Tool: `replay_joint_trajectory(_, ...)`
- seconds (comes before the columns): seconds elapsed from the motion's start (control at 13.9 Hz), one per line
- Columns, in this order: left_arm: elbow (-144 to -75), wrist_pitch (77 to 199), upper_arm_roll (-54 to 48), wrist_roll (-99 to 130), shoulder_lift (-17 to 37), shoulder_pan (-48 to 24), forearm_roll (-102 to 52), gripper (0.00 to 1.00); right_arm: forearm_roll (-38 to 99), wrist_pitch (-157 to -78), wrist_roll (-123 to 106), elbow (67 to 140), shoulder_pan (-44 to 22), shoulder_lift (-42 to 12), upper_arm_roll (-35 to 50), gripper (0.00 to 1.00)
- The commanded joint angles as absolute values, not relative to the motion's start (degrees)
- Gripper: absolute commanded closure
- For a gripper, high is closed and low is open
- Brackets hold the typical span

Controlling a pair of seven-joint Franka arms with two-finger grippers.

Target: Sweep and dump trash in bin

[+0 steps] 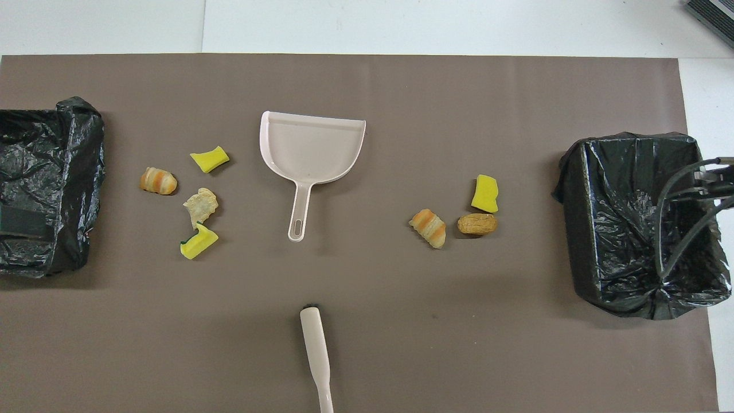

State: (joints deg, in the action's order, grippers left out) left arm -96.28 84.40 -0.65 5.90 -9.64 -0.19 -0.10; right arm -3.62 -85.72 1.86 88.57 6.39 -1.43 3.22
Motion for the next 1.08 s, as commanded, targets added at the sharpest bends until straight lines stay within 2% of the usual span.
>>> replay_joint_trajectory(0.0,-97.6,85.2,0.2,5.1,-11.0,-0.7,-0.2,0.0,-2.4,-84.9,0.5,87.0,6.8,-2.4,3.3,0.0)
replay_joint_trajectory(1.01,-96.9,88.3,0.1,5.7,-9.9,-0.6,-0.2,0.0,-2.4,-86.6,0.2,89.6,5.8,-0.8,3.4,0.0)
